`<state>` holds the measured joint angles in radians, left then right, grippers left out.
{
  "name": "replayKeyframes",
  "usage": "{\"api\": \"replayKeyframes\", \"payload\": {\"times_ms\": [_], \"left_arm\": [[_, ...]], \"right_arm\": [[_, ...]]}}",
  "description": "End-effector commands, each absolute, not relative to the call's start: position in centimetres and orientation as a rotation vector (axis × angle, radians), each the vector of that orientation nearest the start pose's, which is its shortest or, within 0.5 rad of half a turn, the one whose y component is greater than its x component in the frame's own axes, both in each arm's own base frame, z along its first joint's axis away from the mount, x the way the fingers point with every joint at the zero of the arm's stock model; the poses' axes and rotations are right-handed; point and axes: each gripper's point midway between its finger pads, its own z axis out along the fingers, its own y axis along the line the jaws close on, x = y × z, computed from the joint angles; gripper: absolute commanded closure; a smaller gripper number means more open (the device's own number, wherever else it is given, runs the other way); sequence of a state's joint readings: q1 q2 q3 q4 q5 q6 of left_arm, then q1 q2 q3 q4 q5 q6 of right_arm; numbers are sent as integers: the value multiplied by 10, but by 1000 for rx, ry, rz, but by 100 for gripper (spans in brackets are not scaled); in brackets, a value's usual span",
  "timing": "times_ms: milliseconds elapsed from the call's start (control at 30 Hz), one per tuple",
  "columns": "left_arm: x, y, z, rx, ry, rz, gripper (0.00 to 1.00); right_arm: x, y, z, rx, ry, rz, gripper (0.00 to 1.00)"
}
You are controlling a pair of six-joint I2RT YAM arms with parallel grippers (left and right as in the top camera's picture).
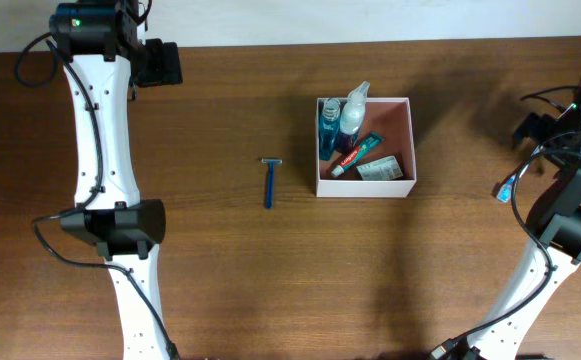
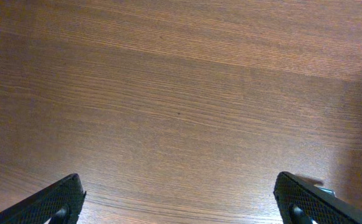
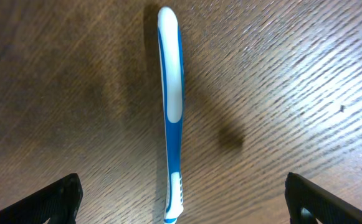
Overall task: Pack container
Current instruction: 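Lower the right gripper over the blue-white toothbrush handle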
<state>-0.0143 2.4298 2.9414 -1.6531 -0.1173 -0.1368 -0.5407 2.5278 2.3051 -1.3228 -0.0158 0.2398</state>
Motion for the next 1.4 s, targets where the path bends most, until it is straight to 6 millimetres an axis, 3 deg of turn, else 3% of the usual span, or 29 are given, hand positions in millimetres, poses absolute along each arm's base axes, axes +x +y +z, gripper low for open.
{"api": "replayKeyframes", "payload": {"times_ms": [0,267,700,800,867,933,1167,1267,1367], "left_arm": [[507,16,231,-219,2703,128,1],[507,16,231,-219,2703,128,1],[507,16,231,-219,2703,128,1],[507,16,231,-219,2703,128,1],[507,16,231,-219,2703,128,1],[507,16,231,-219,2703,128,1],[507,16,231,-219,2703,128,1],[507,16,231,-219,2703,128,1],[507,16,231,-219,2703,128,1]], "right_arm": [[419,-256,12,1162,2920,-20,1],[415,-255,-5,1176,2955,-21,1],[418,-257,-7,1172,2943,-26,0],[418,-257,-7,1172,2944,-25,6],[418,-257,-7,1173,2944,-25,25],[418,-257,-7,1178,2942,-24,36],[418,-257,-7,1178,2942,-24,38],[417,-257,-7,1180,2946,-23,53],[416,-256,-7,1181,2949,-22,61]]}}
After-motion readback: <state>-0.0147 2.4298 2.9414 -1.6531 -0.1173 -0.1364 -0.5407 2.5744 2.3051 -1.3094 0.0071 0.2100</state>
